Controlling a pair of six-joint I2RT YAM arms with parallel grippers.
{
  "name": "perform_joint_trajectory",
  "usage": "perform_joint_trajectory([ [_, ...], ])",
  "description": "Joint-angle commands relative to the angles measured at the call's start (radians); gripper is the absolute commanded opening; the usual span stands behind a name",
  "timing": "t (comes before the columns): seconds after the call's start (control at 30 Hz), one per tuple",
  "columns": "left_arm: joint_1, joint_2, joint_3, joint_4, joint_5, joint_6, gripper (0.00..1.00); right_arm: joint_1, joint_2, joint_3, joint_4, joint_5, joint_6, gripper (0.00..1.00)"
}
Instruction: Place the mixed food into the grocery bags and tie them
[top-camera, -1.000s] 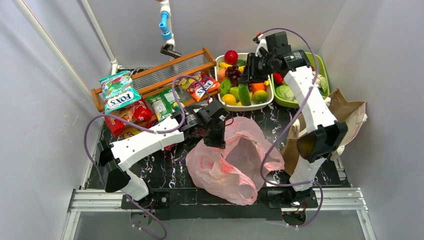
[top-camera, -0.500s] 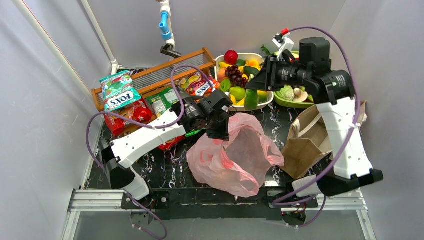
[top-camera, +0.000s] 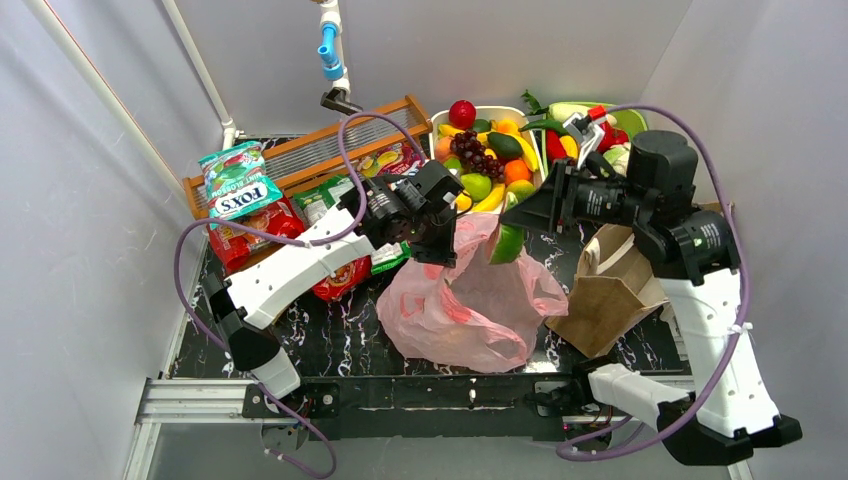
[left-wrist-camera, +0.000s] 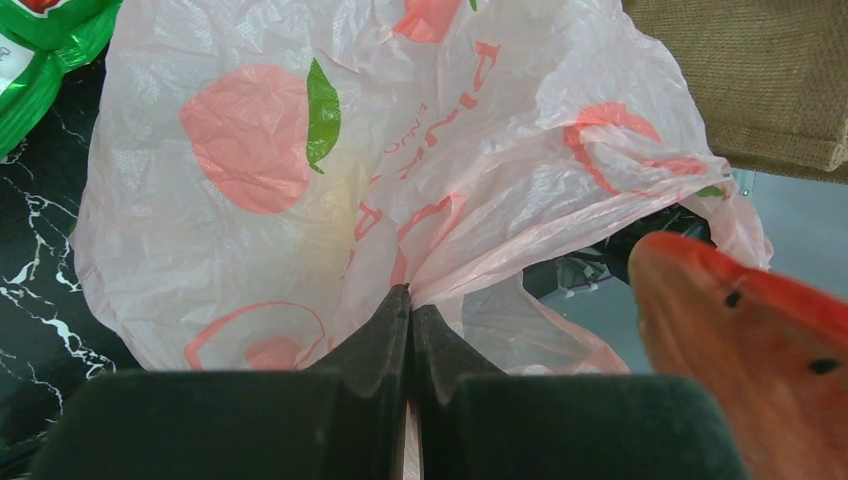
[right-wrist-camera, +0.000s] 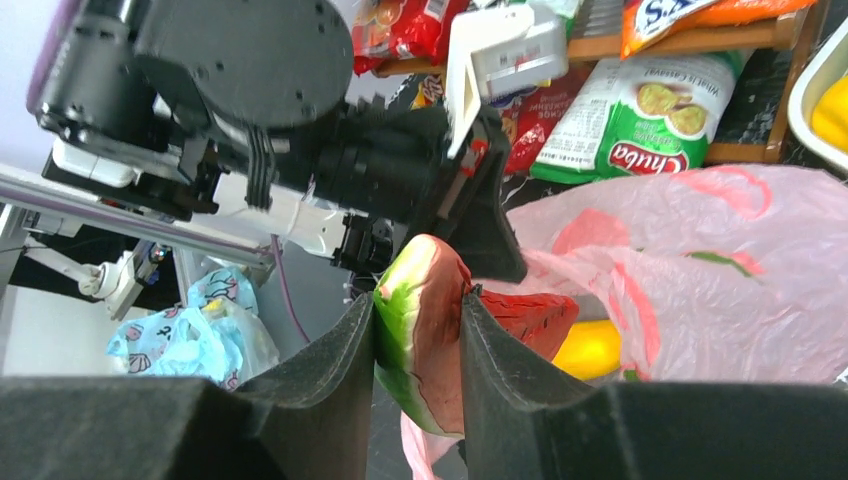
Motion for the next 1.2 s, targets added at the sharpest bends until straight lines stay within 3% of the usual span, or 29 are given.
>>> perform_joint_trajectory([
  [0.0, 0.012, 0.001, 0.039, -0.049, 0.003, 0.023, 0.00, 0.002, -0.067, -0.116, 0.117, -0.063, 0.029, 0.01],
  [0.27, 0.023, 0.015, 0.055, -0.051, 0.035, 0.032, 0.00, 0.003, -0.092, -0.280, 0.208, -0.089, 0.061, 0.01],
  [0.43, 0.030, 0.013, 0.052, -0.049, 0.043, 0.033, 0.00, 0.032, -0.076, -0.318, 0.210, -0.025, 0.022, 0.01],
  [0.5, 0.032, 0.013, 0.052, -0.049, 0.045, 0.035, 0.00, 0.062, -0.067, -0.322, 0.196, 0.020, -0.012, 0.01],
  [0.6, 0.039, 0.010, 0.058, -0.058, 0.054, 0.036, 0.00, 0.218, -0.068, -0.319, 0.139, 0.286, -0.123, 0.03],
  [0.63, 0.041, 0.005, 0.057, -0.062, 0.052, 0.035, 0.00, 0.235, -0.070, -0.335, 0.136, 0.331, -0.135, 0.09],
  [0.67, 0.042, 0.001, 0.056, -0.063, 0.052, 0.036, 0.00, 0.246, -0.066, -0.348, 0.128, 0.351, -0.143, 0.22],
  [0.7, 0.044, -0.001, 0.050, -0.064, 0.052, 0.035, 0.00, 0.259, -0.055, -0.351, 0.120, 0.359, -0.154, 0.44],
  [0.73, 0.045, -0.004, 0.047, -0.063, 0.052, 0.035, 0.00, 0.275, -0.044, -0.351, 0.110, 0.365, -0.160, 0.58],
  [0.8, 0.047, -0.004, 0.043, -0.061, 0.053, 0.032, 0.00, 0.305, -0.035, -0.351, 0.106, 0.392, -0.164, 0.76],
  [0.93, 0.050, -0.009, 0.035, -0.062, 0.055, 0.029, 0.00, 0.328, -0.019, -0.331, 0.097, 0.390, -0.167, 0.84],
  [1.17, 0.050, -0.043, -0.048, -0.034, 0.064, 0.019, 0.00, 0.328, 0.014, -0.221, 0.078, 0.442, -0.154, 0.86],
])
